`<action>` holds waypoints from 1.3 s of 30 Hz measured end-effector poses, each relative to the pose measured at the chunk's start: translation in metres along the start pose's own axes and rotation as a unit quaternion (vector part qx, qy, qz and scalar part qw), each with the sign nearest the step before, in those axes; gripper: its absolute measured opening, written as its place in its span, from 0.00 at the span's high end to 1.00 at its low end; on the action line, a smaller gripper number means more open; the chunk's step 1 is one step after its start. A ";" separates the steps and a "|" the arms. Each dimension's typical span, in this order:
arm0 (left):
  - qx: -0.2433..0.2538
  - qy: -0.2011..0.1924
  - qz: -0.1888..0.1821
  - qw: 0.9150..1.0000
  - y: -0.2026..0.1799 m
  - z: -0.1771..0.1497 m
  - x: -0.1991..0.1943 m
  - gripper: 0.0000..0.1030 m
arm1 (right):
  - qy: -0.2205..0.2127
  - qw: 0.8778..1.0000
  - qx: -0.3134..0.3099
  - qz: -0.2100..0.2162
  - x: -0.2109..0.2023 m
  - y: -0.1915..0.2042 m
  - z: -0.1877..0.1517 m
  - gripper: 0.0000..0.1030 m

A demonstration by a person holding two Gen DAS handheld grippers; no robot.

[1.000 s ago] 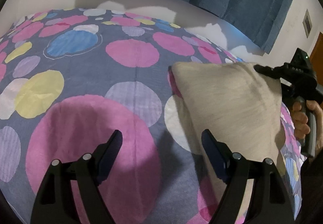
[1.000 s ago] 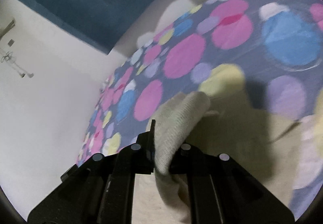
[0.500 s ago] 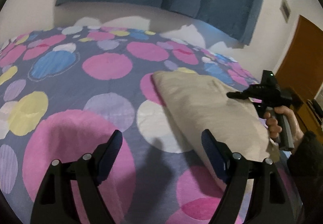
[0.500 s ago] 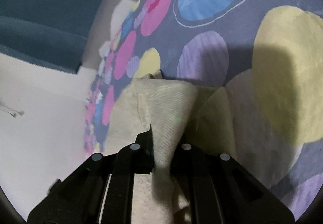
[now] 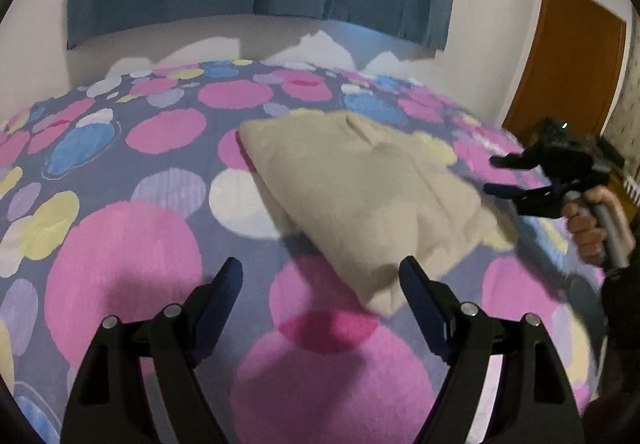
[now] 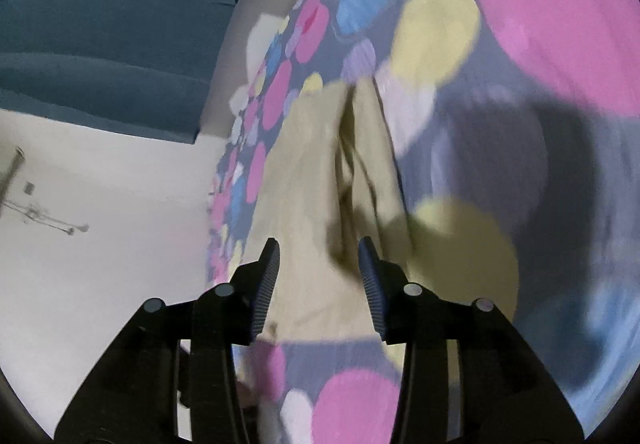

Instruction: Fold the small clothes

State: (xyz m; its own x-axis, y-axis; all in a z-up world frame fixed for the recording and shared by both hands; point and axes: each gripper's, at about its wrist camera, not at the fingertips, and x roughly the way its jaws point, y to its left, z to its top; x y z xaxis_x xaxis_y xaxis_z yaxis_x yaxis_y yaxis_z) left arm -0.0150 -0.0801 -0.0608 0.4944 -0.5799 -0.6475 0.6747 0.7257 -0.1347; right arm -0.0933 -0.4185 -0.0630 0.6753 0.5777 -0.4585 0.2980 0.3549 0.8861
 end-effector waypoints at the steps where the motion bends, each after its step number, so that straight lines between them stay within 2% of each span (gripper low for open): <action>1: 0.006 0.006 0.010 1.000 -0.003 -0.002 0.003 0.23 | 0.005 1.000 0.013 0.012 0.002 -0.004 -0.005 0.61; 3: 0.011 0.019 0.029 0.999 -0.005 -0.003 0.010 0.23 | 0.013 0.999 0.026 0.018 0.004 -0.008 -0.011 0.60; 6: -0.010 0.035 0.047 0.998 -0.001 -0.002 0.020 0.23 | 0.018 0.999 0.032 0.005 0.013 -0.011 -0.016 0.57; 11: -0.044 0.050 0.041 0.997 0.008 -0.006 0.026 0.23 | 0.009 0.999 0.043 -0.002 0.020 -0.012 -0.019 0.51; 17: -0.068 0.060 0.028 0.995 0.015 -0.009 0.028 0.23 | 0.003 0.999 0.037 -0.005 0.027 -0.009 -0.017 0.52; 18: -0.070 0.061 0.027 0.995 0.016 -0.009 0.029 0.23 | 0.003 0.999 0.034 -0.010 0.032 -0.007 -0.013 0.54; 20: -0.074 0.062 0.024 0.995 0.017 -0.008 0.029 0.23 | 0.006 0.999 0.025 -0.019 0.038 -0.004 -0.012 0.78; 22: -0.072 0.058 0.027 0.995 0.015 -0.007 0.027 0.23 | 0.005 1.000 0.013 -0.020 0.038 0.001 -0.011 0.93; 26: -0.056 0.045 0.035 0.997 0.009 -0.005 0.020 0.23 | -0.047 0.998 -0.052 -0.009 0.007 0.030 -0.020 0.95; 28: -0.051 0.047 0.033 0.997 0.008 -0.006 0.021 0.23 | -0.062 0.996 -0.062 -0.015 -0.006 0.028 -0.025 0.95; 32: -0.051 0.060 0.023 0.997 0.008 -0.008 0.026 0.23 | -0.039 0.997 -0.036 -0.063 0.002 -0.011 -0.030 0.95; 35: -0.055 0.070 0.025 0.996 0.011 -0.009 0.030 0.23 | -0.030 0.997 -0.025 -0.063 0.013 -0.027 -0.027 0.95; 39: -0.071 0.078 0.024 0.994 0.019 -0.011 0.032 0.23 | -0.031 0.997 -0.032 -0.060 0.014 -0.026 -0.027 0.95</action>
State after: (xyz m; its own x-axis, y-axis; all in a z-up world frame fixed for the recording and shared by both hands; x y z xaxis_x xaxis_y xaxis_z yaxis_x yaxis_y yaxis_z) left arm 0.0073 -0.0812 -0.0925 0.4251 -0.4875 -0.7627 0.5627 0.8023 -0.1992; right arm -0.1101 -0.3999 -0.0938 0.6785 0.4819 -0.5545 0.3376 0.4658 0.8179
